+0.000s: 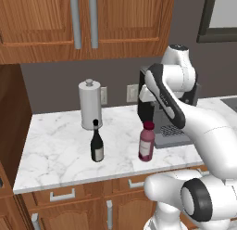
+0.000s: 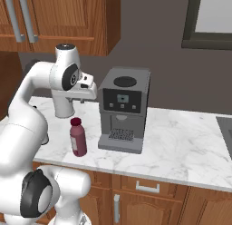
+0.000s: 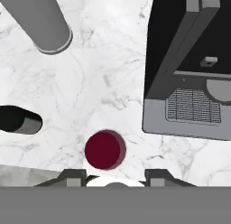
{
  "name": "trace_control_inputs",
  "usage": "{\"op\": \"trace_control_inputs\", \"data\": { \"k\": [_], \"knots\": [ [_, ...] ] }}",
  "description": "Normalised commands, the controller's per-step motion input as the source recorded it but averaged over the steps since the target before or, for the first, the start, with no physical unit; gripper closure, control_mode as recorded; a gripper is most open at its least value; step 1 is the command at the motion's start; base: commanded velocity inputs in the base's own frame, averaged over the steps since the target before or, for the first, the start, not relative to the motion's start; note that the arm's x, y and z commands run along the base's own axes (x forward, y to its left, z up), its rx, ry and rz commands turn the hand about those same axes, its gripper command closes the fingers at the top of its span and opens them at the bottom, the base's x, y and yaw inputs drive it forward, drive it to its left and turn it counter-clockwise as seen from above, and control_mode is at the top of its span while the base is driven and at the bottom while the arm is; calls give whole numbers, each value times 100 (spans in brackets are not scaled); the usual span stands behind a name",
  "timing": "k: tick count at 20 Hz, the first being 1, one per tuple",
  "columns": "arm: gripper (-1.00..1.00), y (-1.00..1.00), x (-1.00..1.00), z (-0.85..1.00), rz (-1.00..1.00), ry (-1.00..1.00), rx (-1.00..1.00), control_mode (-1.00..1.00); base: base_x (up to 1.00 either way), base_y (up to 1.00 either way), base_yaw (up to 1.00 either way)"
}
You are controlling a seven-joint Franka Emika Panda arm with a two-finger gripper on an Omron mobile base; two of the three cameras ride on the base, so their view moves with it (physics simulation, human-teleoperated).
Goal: There is a wine glass and glass cup on the dining counter. Place the wine bottle next to the wine glass and the juice bottle next to the glass cup.
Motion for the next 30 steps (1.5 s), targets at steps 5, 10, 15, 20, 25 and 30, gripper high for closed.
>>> {"op": "trace_control_inputs", "data": {
  "k": [5, 10, 15, 20, 25, 30],
  "knots": [
    [-100, 5, 1, -7, 0, 1, -1, -100, 0, 0, 0],
    [-100, 13, 16, -12, -8, 0, 0, -100, 0, 0, 0],
    [-100, 15, 14, -16, -9, 7, 5, -100, 0, 0, 0],
    [-100, 7, 10, -20, -5, 23, 5, -100, 0, 0, 0],
    [-100, 1, 9, -17, -1, 21, 0, -100, 0, 0, 0],
    [-100, 0, 14, -14, 0, 16, 0, -100, 0, 0, 0]
  ]
}}
